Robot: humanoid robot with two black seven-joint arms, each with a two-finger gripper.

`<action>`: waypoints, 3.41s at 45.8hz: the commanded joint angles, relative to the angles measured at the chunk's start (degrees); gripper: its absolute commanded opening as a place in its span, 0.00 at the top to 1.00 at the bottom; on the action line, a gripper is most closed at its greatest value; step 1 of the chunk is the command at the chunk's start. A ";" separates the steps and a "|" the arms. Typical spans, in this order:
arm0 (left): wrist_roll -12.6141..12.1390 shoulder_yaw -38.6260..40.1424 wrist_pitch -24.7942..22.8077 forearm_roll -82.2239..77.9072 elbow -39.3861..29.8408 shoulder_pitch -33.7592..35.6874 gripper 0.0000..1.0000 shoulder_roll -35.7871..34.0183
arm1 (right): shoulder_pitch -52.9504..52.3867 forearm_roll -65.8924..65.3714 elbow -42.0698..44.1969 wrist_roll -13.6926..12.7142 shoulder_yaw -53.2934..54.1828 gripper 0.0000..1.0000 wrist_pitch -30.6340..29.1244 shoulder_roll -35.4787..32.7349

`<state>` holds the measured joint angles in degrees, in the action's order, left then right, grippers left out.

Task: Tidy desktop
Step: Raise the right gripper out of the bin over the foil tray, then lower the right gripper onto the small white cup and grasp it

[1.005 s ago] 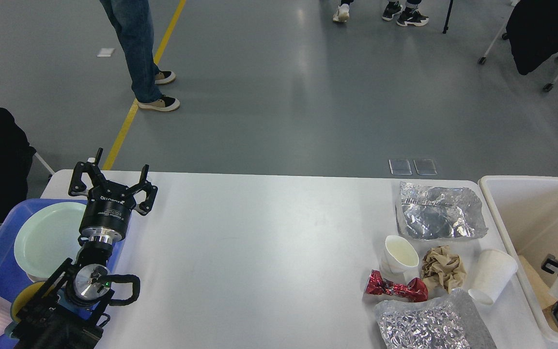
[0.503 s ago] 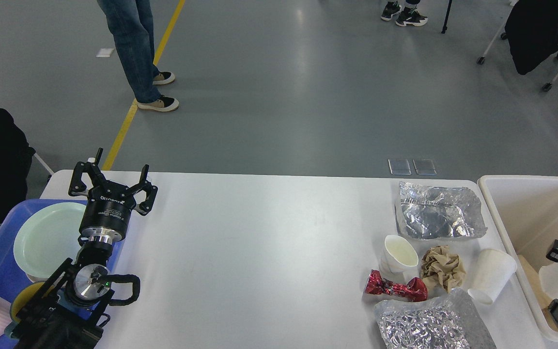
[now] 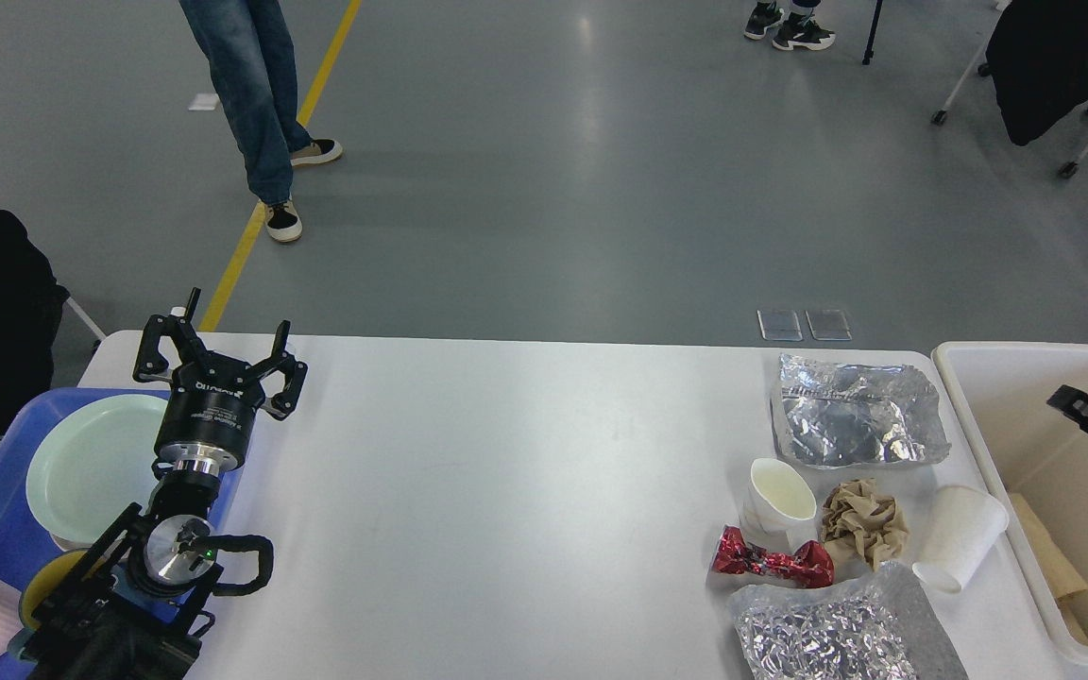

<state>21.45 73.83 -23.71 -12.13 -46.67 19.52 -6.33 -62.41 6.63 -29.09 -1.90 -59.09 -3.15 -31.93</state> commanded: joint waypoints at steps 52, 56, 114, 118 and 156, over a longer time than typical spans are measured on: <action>0.00 0.00 -0.02 0.01 0.00 -0.01 0.04 0.00 | -73.91 -0.13 -53.26 -5.13 -17.11 0.01 -48.44 15.41; 0.00 0.00 -0.03 0.01 0.00 -0.01 0.04 0.00 | -73.12 -0.13 -53.26 -5.13 -17.03 0.01 -47.83 15.15; -0.09 0.00 -0.03 0.01 0.00 -0.01 0.04 0.00 | -22.93 -0.30 -24.88 -6.19 -3.14 0.02 -20.40 27.63; -0.09 0.00 -0.03 0.01 0.00 -0.01 0.04 0.00 | -21.00 -0.65 -23.12 -6.27 -3.14 0.02 -20.31 28.24; 0.00 0.00 0.06 0.01 0.00 -0.01 0.04 0.00 | -15.37 -1.09 -18.63 -6.54 -0.33 0.69 -17.76 28.95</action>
<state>21.39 73.83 -23.70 -12.12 -46.67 19.51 -6.33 -77.74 5.45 -47.48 -8.25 -59.46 -20.92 -3.07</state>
